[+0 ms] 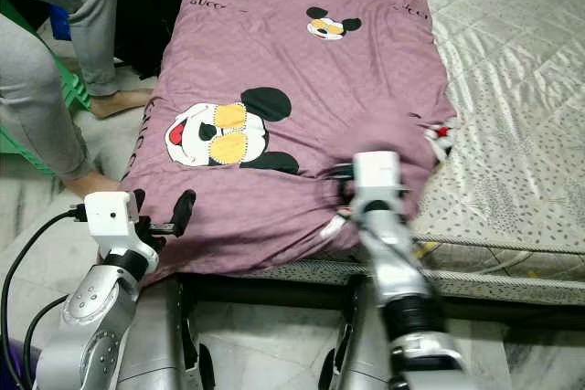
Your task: Clean up the room
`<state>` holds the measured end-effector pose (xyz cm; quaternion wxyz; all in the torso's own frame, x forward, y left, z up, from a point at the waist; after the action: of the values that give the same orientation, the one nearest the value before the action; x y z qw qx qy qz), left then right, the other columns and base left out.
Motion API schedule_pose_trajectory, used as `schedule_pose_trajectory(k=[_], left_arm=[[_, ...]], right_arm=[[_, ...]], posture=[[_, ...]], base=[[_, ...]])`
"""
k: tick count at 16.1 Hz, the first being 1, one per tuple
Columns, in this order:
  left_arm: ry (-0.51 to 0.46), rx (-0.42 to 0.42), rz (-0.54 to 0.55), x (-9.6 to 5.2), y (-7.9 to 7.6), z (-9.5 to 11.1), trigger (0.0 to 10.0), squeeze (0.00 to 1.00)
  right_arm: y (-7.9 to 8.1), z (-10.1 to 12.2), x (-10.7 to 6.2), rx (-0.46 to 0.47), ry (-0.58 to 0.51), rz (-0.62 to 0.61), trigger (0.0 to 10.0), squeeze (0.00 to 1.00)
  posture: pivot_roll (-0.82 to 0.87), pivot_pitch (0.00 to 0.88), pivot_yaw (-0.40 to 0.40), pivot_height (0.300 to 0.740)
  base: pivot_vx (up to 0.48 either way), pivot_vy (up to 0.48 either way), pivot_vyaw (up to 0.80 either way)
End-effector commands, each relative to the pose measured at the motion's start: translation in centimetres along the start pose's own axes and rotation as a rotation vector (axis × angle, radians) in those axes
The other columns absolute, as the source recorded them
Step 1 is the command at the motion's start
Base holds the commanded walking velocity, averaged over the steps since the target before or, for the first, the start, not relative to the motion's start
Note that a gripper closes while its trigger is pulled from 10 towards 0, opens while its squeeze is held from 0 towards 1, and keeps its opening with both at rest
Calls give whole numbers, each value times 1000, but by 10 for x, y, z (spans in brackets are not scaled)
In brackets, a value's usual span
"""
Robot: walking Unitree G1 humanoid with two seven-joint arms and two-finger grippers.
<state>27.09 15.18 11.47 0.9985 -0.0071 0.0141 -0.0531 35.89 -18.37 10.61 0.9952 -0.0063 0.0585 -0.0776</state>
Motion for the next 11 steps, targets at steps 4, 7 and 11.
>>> schedule_pose_trajectory(k=[4, 7, 11], left_arm=[[4, 8, 8, 0, 1, 2, 10000, 0], [9, 6, 8, 0, 1, 1, 10000, 0], [13, -4, -6, 3, -4, 0, 10000, 0]], right_arm=[[-60, -14, -17, 1, 27, -196, 10000, 0], [-88, -36, -58, -52, 90, -271, 10000, 0], [-99, -51, -84, -19, 139, -294, 0, 0]], posture=[[-27, 210, -11, 498], [-45, 218, -10, 498], [-68, 220, 1, 498]], base=[[0, 0, 0], [0, 0, 0], [0, 0, 0]])
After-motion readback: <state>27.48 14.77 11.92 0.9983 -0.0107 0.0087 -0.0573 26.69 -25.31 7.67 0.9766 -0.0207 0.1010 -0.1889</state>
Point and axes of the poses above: a point about 5 cm out from each wrist's last joint towards the gripper, its own x axis pointing out of the wrist towards the gripper, its own z axis along the axis of the wrist's last joint, y = z × x, the point moved 1 cm from there along x, pointing out of the wrist towards the gripper, and after that the axes turned 8 degrees about x, right-handed, at the moved point
